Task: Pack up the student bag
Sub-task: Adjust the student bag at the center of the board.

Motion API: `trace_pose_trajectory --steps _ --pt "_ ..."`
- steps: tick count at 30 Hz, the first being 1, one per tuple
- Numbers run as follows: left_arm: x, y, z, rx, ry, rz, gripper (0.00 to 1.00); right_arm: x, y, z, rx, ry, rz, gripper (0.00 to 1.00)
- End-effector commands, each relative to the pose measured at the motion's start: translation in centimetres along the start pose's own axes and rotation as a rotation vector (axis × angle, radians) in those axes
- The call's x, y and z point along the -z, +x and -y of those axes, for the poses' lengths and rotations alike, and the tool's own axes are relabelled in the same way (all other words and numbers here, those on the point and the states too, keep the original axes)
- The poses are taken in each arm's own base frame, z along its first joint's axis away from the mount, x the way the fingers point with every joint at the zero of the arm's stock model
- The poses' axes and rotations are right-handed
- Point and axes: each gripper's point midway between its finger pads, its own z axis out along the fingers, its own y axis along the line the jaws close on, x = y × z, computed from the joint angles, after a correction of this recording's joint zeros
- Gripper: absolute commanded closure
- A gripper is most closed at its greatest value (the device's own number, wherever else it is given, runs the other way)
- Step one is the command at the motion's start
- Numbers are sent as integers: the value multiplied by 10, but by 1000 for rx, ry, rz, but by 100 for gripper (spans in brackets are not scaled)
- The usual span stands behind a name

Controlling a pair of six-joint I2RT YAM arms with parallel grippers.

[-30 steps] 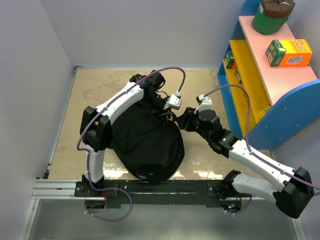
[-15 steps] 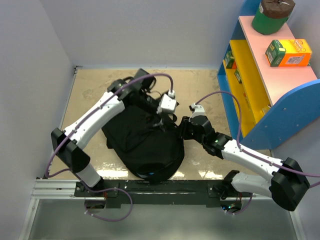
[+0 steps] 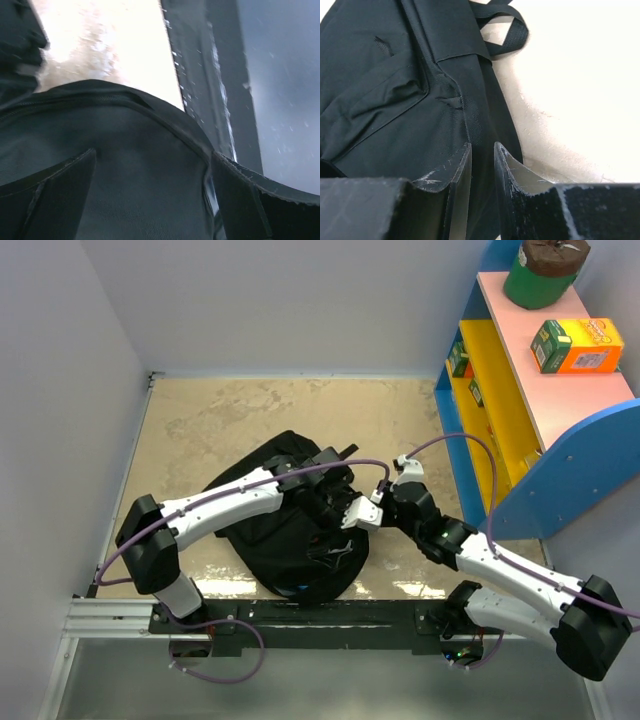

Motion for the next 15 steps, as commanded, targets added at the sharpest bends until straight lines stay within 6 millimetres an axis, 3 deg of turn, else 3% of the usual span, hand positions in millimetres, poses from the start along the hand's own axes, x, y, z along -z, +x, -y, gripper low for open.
trace_pose_trajectory --steps 1,2,6,9,12,15 --pt "-6 -23 -16 108 -156 54 0 1 -5 6 -21 33 33 72" --pt "-9 -20 -20 128 -190 36 0 1 -6 6 -20 35 36 73" --pt "-34 -17 7 122 -179 -31 0 3 -7 9 -16 46 47 73" --pt "-43 -10 14 100 -235 -85 0 3 -8 10 -14 48 54 73" --pt "-42 5 -2 82 -367 -123 0 3 -8 10 -17 48 56 73" --pt "-21 13 -36 32 -589 -154 0 4 -11 8 -18 41 62 74"
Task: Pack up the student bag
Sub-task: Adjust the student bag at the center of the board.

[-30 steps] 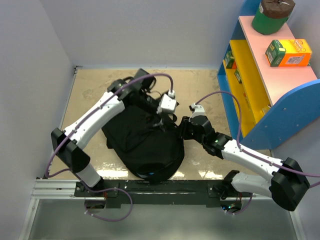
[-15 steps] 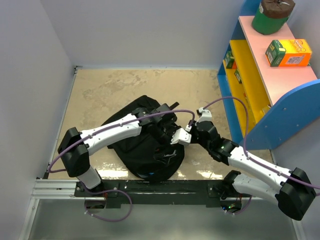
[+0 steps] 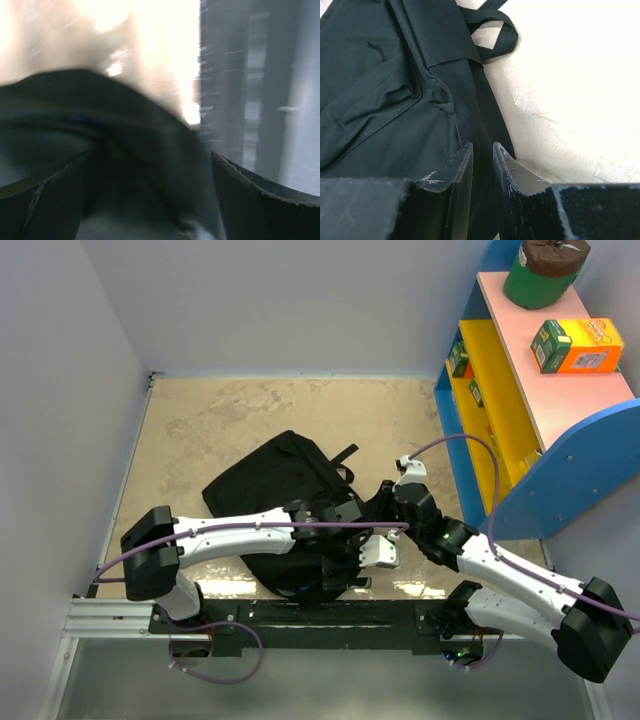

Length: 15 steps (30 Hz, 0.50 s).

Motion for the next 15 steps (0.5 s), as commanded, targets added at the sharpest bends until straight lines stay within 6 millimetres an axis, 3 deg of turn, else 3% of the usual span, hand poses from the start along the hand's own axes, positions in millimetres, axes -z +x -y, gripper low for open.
trace_pose_trajectory --steps 1,7,10,11,13,14,15 --pt "30 3 -68 -1 -408 10 0 4 -10 0 -15 6 41 74" --pt "61 4 -98 -16 -526 44 1 7 -11 -3 -24 -10 43 76" --pt "72 6 -109 8 -533 59 9 7 -8 -2 -31 -16 38 77" --pt "74 6 -109 6 -532 57 23 7 -8 -3 -31 -20 37 77" --pt "75 3 -107 4 -505 71 43 8 -11 -3 -35 -16 48 77" --pt "76 6 -107 13 -499 64 66 9 -14 -5 -34 -19 52 77" --pt "76 6 -106 16 -493 71 76 9 -16 -5 -36 -17 58 77"
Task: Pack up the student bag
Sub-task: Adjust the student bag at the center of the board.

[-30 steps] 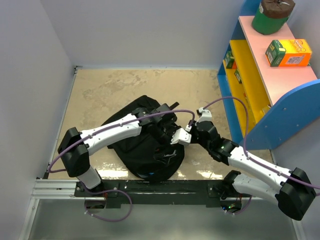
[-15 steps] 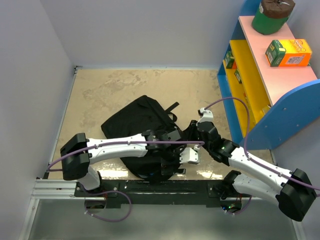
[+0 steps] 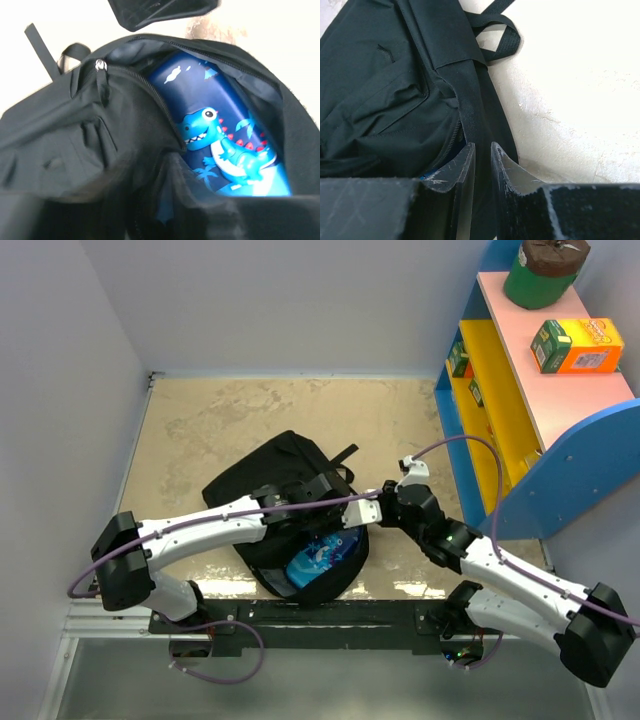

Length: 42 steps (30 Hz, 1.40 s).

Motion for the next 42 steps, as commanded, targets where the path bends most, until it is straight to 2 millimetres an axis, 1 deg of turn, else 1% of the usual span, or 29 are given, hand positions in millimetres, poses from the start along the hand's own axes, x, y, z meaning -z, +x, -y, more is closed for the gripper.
trace_pose_trajectory --steps 1,2,4,6,7,9,10,11,13,15,16,18,19,20,24,25,27,28,30,31,32,34,35,36,38,39,40,41,42 --pt "11 -9 -17 6 -28 37 85 6 -15 -4 -23 -4 52 76" --pt "11 -6 -21 20 -36 33 100 7 -20 -7 -27 -11 63 76" --pt "15 0 -39 68 -66 35 100 10 -29 -13 -20 -21 76 75" --pt "25 -4 -58 88 -109 54 100 12 -35 -17 -13 -30 87 74" --pt "30 -1 -74 116 -144 53 100 13 -43 -21 7 -37 106 73" --pt "43 -8 -95 125 -183 75 100 11 -45 -26 22 -53 99 72" --pt "48 -4 -107 141 -208 72 100 11 -50 -32 28 -65 106 71" --pt "54 -7 -115 144 -226 85 100 7 -47 -34 37 -69 89 70" --pt "60 -6 -122 159 -241 94 100 3 -51 -41 41 -81 91 70" --pt "60 -5 -120 156 -232 90 100 0 -51 -48 37 -104 80 68" --pt "59 -6 -116 154 -213 94 100 0 -59 -56 21 -128 94 68" --pt "54 -2 -110 157 -189 89 100 1 -59 -68 14 -178 81 68" --pt "53 -1 -109 157 -183 86 100 2 -66 -75 23 -205 101 68" --pt "52 2 -107 154 -176 79 100 1 -66 -77 40 -208 103 67" --pt "58 3 -108 147 -184 70 100 -8 -56 -71 167 -174 75 64" --pt "60 3 -110 145 -193 68 100 -19 -44 -62 219 -135 29 62" --pt "68 0 -116 140 -207 73 100 -28 -29 -48 256 -64 -35 63" --pt "73 -1 -118 139 -212 77 100 -36 -20 -41 268 -26 -68 65" --pt "78 -3 -117 137 -200 85 100 -40 -8 -34 257 4 -89 68" --pt "78 0 -114 140 -190 78 100 -44 -7 -24 245 54 -83 71" --pt "81 0 -113 140 -184 83 100 -45 -4 -21 232 72 -84 78" --pt "78 7 -101 136 -134 69 100 -46 -2 -13 218 112 -87 83" --pt "79 9 -98 134 -126 68 100 -47 -5 -11 216 124 -75 88" --pt "78 9 -86 128 -69 76 100 -47 -7 -11 206 127 -64 91" --pt "74 17 -73 120 -22 70 100 -46 -14 -14 185 113 -38 96" --pt "72 20 -65 117 13 73 100 -44 -14 -14 179 98 -35 95" --pt "66 29 -56 112 43 52 100 -43 -16 -16 170 85 -28 94" --pt "65 32 -51 108 59 53 100 -41 -21 -21 152 47 -15 92" --pt "63 35 -48 105 67 51 100 -40 -19 -19 149 33 -23 89"
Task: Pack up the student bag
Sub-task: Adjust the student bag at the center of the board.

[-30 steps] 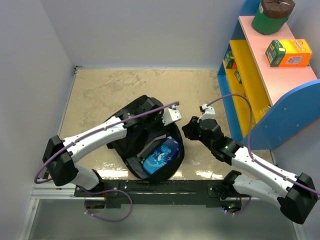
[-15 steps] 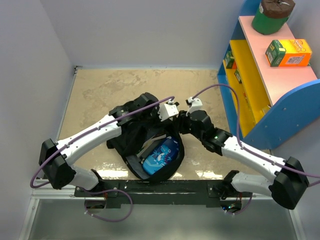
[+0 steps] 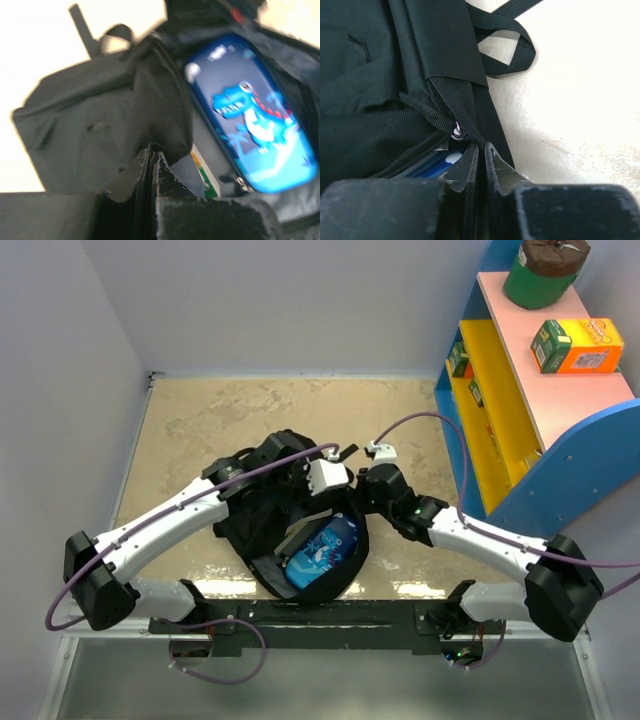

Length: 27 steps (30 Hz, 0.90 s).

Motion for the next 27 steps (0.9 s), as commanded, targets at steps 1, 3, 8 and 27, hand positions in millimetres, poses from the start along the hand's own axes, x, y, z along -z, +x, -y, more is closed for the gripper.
trace_pose_trajectory --steps 1,3,8,27 --pt "5 29 21 -27 77 -39 100 8 -19 6 -62 -33 74 88" --pt "2 38 26 -37 93 -56 100 5 -17 10 -100 -66 51 86" --pt "0 36 29 -66 115 -78 100 -2 -9 1 -134 -150 24 75" --pt "-5 25 23 -24 101 -72 100 20 -52 -33 233 -388 264 53"
